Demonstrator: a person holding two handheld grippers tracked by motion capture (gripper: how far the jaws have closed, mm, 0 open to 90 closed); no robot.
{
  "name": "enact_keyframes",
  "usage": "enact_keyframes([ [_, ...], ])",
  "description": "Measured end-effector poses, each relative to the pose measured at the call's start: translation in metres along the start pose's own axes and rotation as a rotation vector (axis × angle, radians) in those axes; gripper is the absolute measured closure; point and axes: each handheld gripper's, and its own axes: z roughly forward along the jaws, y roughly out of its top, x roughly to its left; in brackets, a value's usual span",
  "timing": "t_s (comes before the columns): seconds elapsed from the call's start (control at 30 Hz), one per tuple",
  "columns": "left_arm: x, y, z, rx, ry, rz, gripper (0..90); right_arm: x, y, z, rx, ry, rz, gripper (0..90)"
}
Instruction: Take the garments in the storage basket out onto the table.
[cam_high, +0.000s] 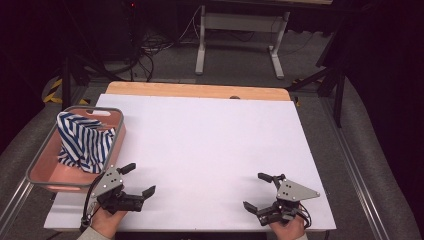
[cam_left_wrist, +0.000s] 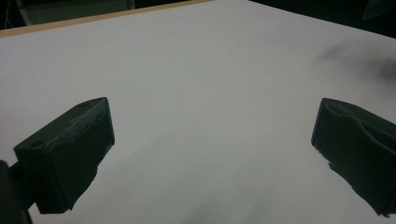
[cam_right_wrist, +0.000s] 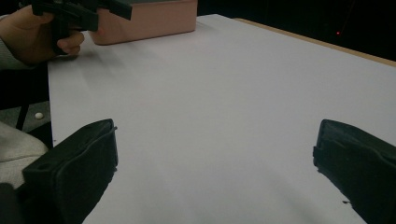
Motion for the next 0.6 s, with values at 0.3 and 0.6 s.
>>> enact_keyframes([
  [0.3, -0.0008, 0.0012, -0.0005, 0.014, 0.016, 0.018, 0.2, 0.0001, -0.0003, 0.0005, 0.004, 0.006, 0.002, 0.2],
  [0.6, -0.0006, 0.0035, -0.0014, 0.034, -0.013, -0.038, 1.2, 0.0005, -0.0004, 0.0004, 0.005, 0.012, -0.001, 0.2],
])
